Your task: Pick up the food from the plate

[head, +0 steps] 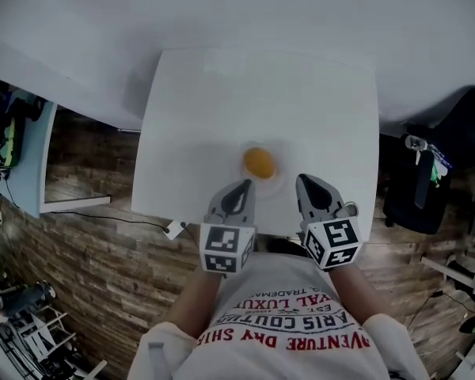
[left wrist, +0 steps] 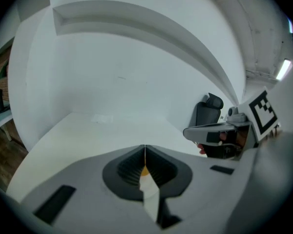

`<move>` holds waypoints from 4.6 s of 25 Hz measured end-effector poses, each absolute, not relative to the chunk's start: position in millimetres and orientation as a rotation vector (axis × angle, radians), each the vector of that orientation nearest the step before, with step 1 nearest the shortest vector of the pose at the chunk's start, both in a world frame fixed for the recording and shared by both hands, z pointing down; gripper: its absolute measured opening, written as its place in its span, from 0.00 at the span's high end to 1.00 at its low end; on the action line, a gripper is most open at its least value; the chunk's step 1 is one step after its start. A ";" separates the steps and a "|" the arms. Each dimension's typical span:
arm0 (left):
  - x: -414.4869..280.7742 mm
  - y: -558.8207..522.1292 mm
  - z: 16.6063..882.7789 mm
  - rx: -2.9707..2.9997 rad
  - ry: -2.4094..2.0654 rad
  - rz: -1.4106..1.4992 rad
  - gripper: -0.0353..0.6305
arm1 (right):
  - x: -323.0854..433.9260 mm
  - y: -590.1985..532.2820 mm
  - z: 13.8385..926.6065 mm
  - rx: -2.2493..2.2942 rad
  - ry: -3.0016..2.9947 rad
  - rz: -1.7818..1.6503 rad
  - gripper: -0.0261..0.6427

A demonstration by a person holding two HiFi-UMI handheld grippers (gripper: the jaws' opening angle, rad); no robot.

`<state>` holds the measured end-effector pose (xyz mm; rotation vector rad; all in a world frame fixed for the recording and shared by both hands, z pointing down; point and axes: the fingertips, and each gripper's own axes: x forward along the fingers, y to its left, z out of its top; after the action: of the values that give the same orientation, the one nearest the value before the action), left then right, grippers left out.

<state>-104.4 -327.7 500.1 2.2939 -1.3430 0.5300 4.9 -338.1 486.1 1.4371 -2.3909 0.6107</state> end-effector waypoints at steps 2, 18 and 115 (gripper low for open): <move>-102.7 -334.4 508.3 2.300 -1.289 0.548 0.94 | 1.4 -343.7 492.0 1.452 -2.365 0.628 0.94; -70.5 -363.1 582.1 2.400 -0.903 0.873 0.18 | 22.7 -365.7 538.9 1.590 -2.181 0.740 0.94; -108.7 -416.9 334.3 2.789 -1.518 0.375 0.21 | 9.3 -385.6 348.9 1.829 -2.500 0.213 0.94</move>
<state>-108.7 -416.9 334.3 2.7890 -1.5184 0.3746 9.3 -385.6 348.9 1.8288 -2.4998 0.2127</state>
